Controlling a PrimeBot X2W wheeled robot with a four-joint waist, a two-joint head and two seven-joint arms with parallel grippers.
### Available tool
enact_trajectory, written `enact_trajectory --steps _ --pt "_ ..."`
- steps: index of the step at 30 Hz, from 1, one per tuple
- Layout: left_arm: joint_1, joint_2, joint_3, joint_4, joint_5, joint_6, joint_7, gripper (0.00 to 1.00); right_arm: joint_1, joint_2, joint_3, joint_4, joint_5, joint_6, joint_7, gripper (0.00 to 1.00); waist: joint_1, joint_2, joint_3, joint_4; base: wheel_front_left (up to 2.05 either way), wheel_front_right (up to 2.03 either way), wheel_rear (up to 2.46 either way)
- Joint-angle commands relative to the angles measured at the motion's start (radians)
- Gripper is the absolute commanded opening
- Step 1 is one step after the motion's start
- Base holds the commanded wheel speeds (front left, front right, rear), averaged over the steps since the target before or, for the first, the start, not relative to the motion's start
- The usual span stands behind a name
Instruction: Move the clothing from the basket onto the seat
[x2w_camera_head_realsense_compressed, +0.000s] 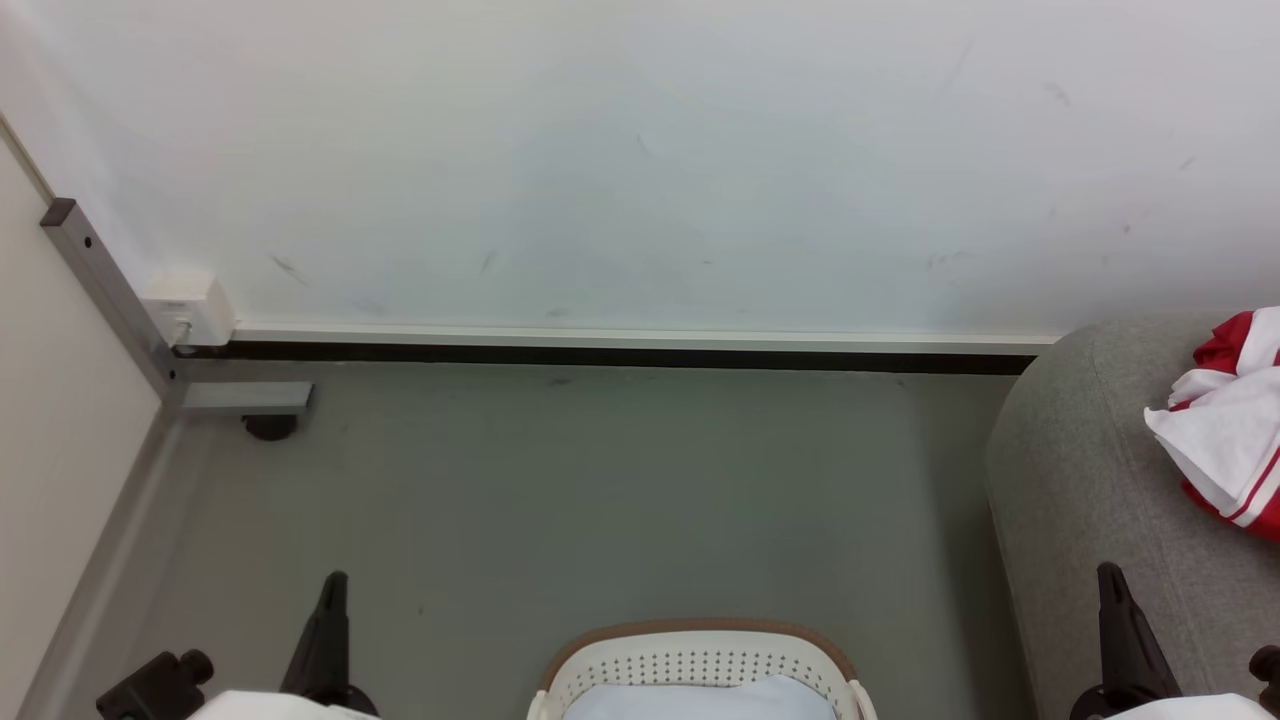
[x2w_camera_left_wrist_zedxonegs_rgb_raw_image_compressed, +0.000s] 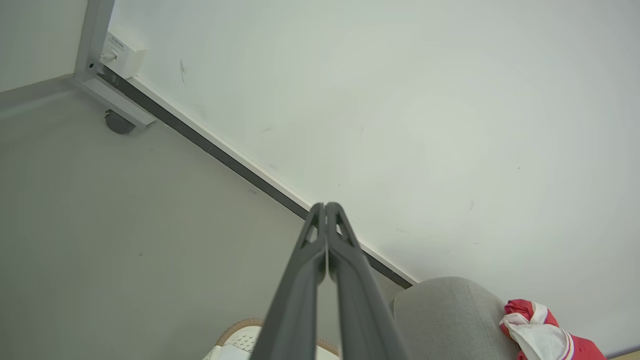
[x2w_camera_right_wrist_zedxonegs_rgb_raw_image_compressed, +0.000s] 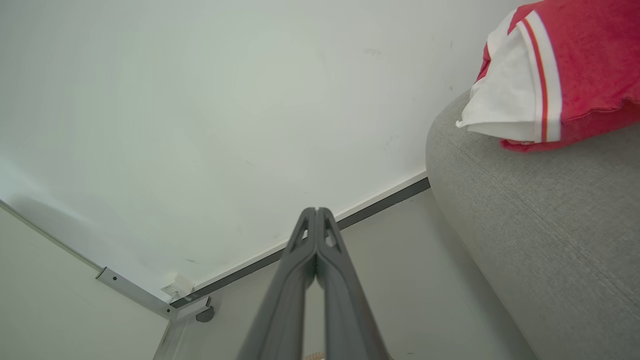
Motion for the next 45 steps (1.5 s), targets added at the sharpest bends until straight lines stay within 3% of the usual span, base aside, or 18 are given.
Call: enact_trajectory --steps 1,45 --pt "-0.026 0.001 0.012 -0.017 -0.046 0.000 0.012 0.00 -0.033 -0.003 -0.008 -0.015 0.045 0.000 0.010 0.00 0.0000 -0.0001 0.000 0.001 0.00 0.00 0.00" --pt "-0.042 -0.025 0.074 -0.030 -0.509 0.001 0.144 0.00 -0.056 0.006 -0.069 -0.017 0.514 -0.001 0.142 0.00 0.0000 -0.0001 0.004 0.011 0.00 0.00 0.00"
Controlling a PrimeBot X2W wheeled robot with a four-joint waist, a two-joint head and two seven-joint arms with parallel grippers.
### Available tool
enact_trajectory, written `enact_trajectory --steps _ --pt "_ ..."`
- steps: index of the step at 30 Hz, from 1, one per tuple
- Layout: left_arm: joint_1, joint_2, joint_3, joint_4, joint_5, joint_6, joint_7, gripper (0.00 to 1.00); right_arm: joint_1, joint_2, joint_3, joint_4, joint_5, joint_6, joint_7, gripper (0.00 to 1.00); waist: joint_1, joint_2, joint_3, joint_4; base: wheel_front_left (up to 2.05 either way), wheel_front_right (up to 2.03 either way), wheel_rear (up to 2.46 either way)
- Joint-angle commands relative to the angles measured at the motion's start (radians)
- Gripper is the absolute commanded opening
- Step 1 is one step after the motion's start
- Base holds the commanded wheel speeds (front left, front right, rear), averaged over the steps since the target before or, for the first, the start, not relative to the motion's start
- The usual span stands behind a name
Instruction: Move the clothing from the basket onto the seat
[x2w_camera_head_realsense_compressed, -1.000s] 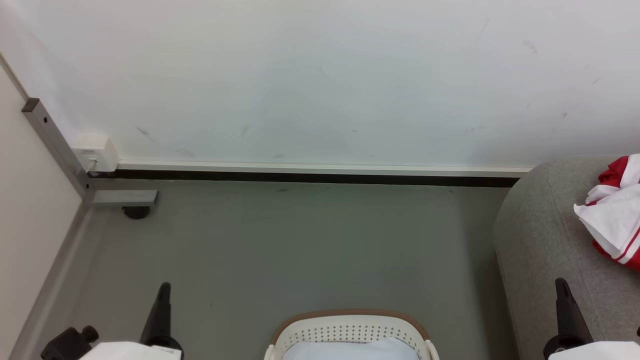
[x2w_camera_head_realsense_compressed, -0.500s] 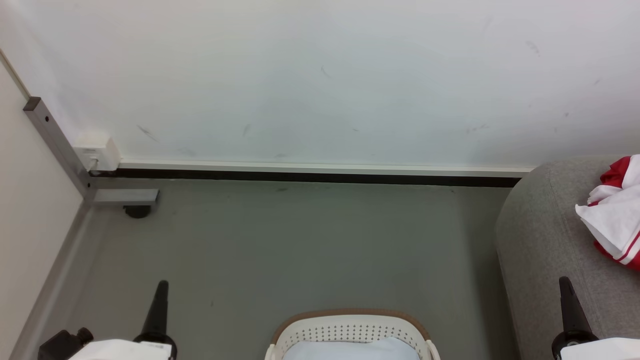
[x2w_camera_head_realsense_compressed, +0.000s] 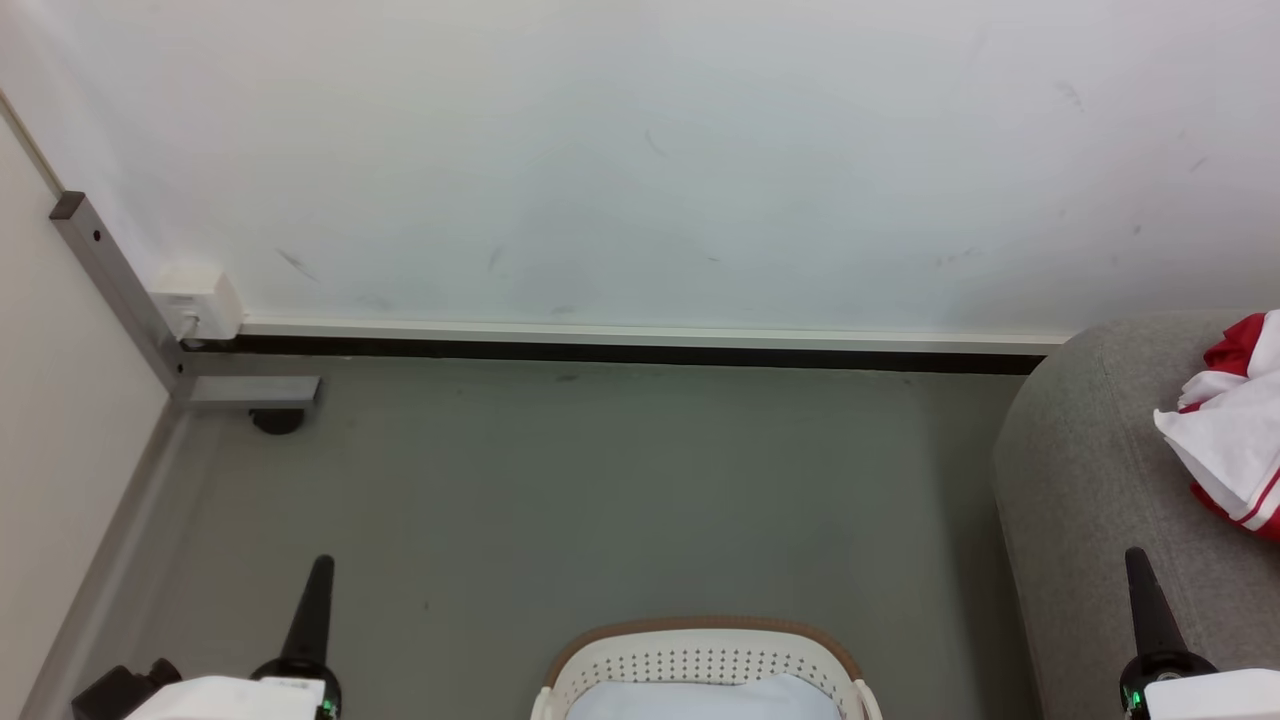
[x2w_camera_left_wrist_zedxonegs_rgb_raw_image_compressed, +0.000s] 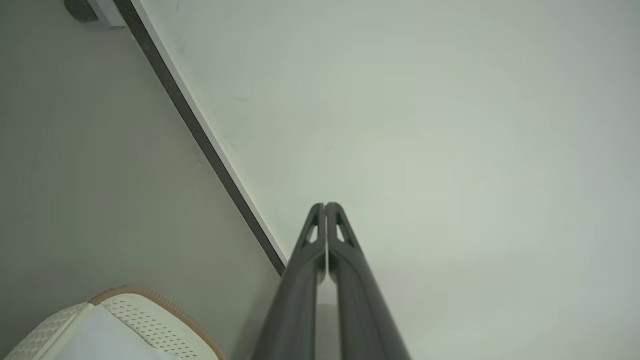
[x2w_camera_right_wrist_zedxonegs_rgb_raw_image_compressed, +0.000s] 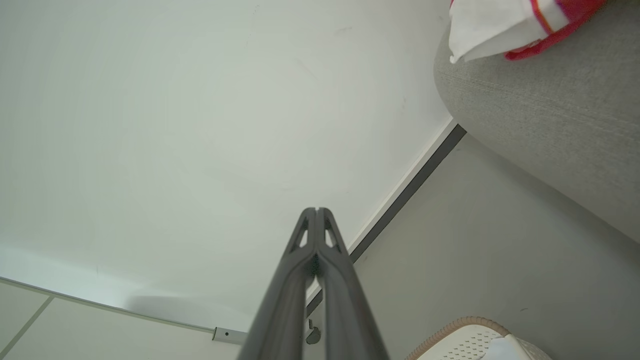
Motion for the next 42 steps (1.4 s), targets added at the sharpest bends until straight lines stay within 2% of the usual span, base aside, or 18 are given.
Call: enact_trajectory --steps 1,42 --pt "-0.019 0.000 0.008 -0.009 -0.030 0.001 0.008 0.00 -0.019 -0.001 -0.006 -0.012 0.025 -0.001 0.008 0.00 0.0000 -0.0001 0.000 0.000 0.00 0.00 0.00" --pt "-0.027 -0.016 0.047 -0.017 -0.329 0.001 0.093 0.00 -0.032 0.006 -0.046 -0.011 0.325 -0.002 0.093 0.00 0.0000 -0.0001 0.004 0.010 0.00 0.00 0.00"
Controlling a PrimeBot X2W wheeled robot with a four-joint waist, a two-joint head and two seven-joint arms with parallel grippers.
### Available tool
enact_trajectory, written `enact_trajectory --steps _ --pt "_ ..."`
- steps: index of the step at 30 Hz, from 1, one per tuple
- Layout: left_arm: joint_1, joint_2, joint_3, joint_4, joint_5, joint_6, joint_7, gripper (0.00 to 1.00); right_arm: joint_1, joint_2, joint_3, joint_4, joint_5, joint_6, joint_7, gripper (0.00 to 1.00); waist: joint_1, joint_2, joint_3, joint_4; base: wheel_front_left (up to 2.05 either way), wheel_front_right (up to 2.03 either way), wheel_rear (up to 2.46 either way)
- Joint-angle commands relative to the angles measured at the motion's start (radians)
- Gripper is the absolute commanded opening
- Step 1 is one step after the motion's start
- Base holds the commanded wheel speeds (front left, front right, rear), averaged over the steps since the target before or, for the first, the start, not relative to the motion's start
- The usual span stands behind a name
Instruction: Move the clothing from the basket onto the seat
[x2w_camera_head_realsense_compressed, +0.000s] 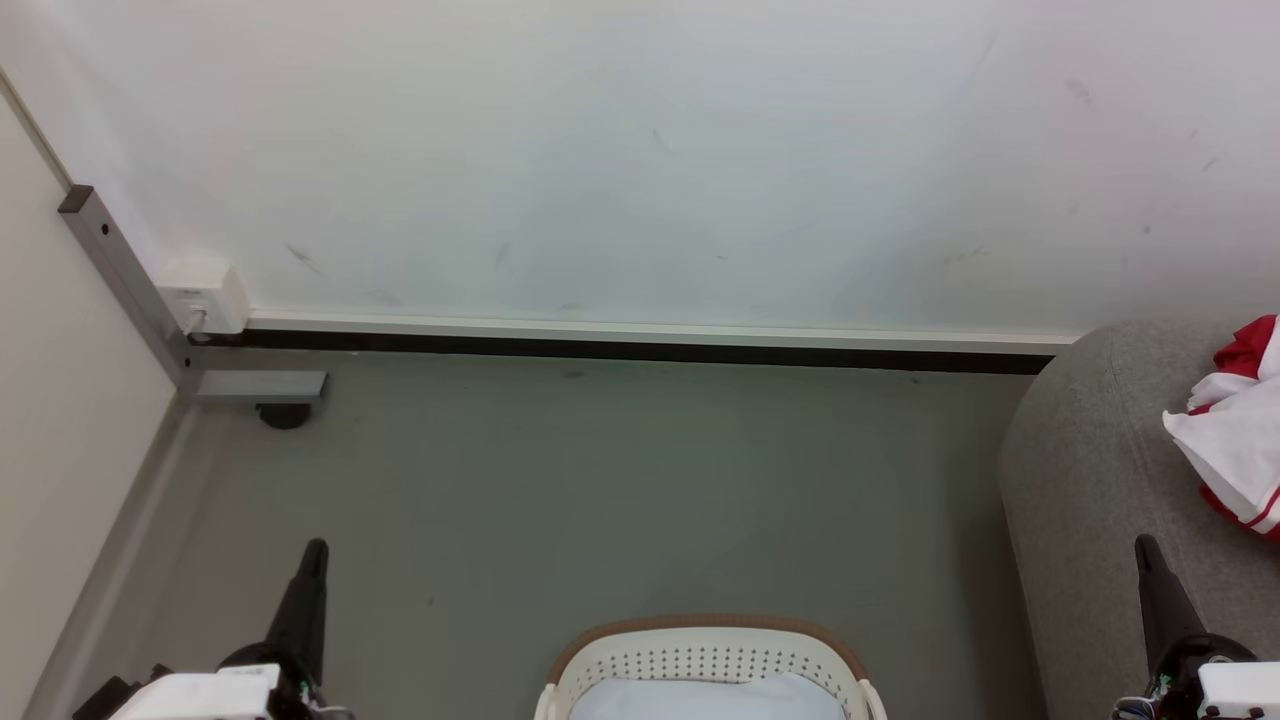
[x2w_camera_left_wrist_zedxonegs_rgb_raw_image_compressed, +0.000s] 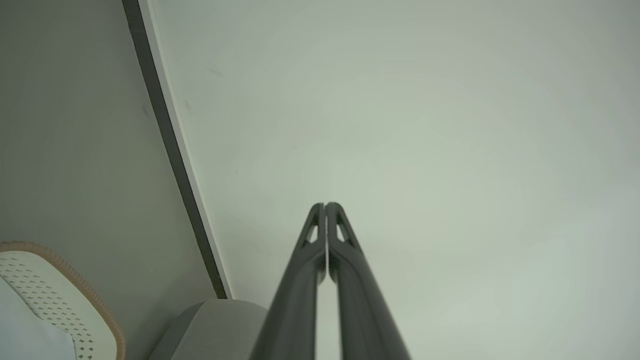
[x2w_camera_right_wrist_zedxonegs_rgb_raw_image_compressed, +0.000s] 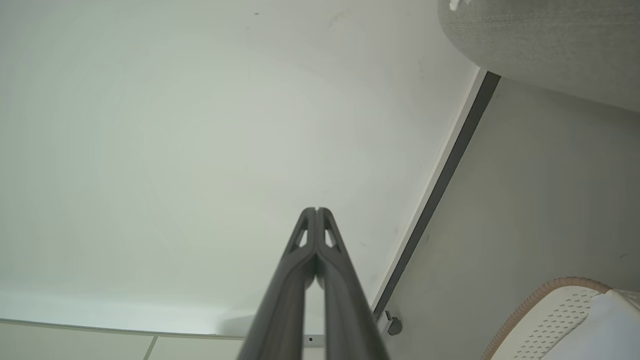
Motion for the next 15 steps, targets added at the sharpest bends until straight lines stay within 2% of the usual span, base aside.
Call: enact_trajectory --steps 1,8,15 --pt "-0.010 0.002 0.005 -0.004 -0.023 0.001 0.006 0.00 -0.012 0.001 -0.005 -0.006 0.016 -0.002 0.005 0.00 0.0000 -0.0001 0.000 0.000 0.00 0.00 0.00" --pt "-0.012 -0.001 0.010 -0.005 -0.068 0.001 0.017 0.00 -0.015 0.002 -0.012 -0.006 0.060 -0.002 0.017 0.00 0.0000 -0.0001 0.001 0.002 0.00 0.00 0.00" --pt "-0.011 -0.001 0.010 -0.005 -0.068 0.001 0.019 0.00 -0.015 0.002 -0.011 -0.006 0.059 -0.002 0.019 0.00 0.0000 -0.0001 0.001 0.002 0.00 0.00 0.00"
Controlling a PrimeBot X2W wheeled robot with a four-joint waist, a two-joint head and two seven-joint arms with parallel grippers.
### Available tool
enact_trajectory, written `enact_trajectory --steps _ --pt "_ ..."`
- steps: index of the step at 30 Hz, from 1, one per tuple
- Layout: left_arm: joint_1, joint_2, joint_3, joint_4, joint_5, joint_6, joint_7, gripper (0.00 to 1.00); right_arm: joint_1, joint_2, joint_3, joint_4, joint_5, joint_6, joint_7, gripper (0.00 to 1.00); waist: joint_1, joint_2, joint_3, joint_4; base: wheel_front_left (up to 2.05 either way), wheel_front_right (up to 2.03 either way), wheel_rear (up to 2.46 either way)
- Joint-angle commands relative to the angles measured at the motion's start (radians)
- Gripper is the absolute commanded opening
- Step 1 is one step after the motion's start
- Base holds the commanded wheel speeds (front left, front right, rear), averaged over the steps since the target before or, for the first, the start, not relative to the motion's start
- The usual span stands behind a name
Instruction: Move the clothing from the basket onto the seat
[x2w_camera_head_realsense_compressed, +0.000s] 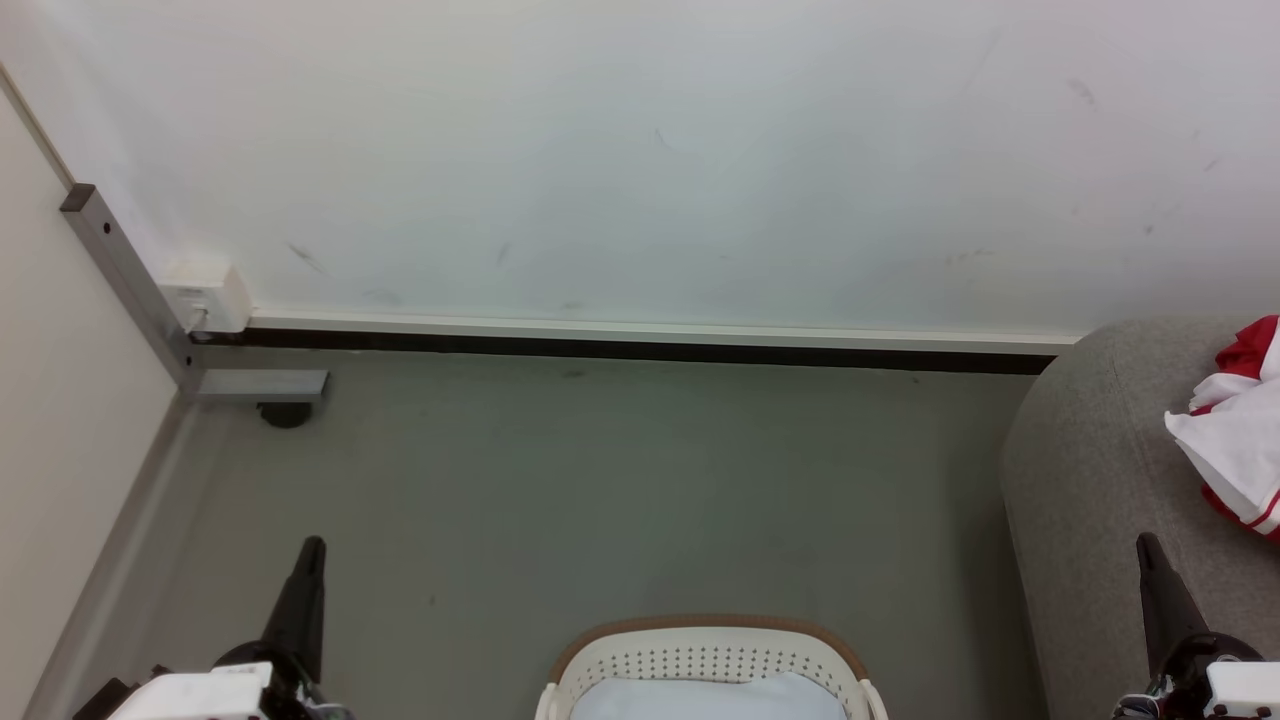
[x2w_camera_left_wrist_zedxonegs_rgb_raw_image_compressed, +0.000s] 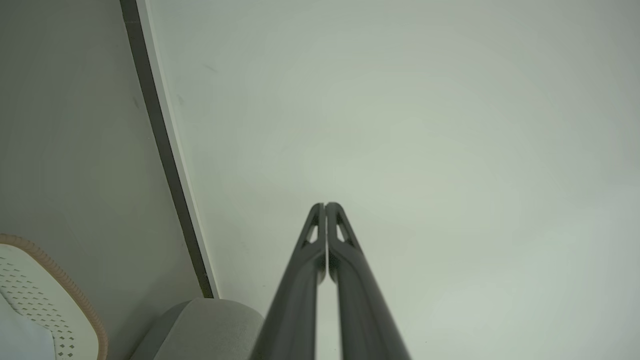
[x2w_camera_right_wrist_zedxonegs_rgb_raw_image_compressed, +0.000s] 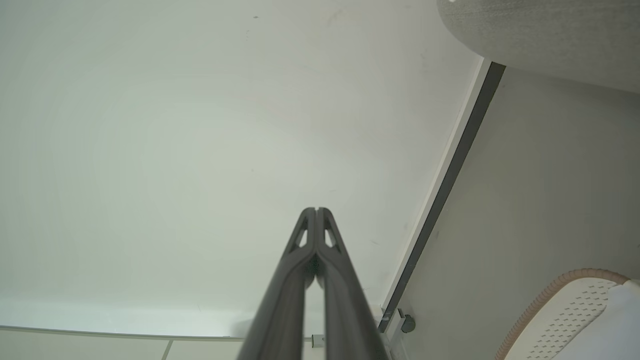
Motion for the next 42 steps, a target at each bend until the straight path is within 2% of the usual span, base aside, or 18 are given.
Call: enact_trajectory --steps 1,42 --pt "-0.009 0.001 0.003 -0.003 -0.013 0.001 0.004 0.00 -0.013 0.000 -0.004 -0.005 0.002 -0.002 0.003 0.00 -0.0001 0.0000 0.000 0.000 0.00 0.00 0.00" --pt "-0.008 0.001 0.002 -0.003 -0.013 0.001 0.004 0.00 -0.013 0.001 -0.005 -0.004 0.001 -0.002 0.004 0.00 -0.0001 0.0000 0.000 0.000 0.00 0.00 0.00"
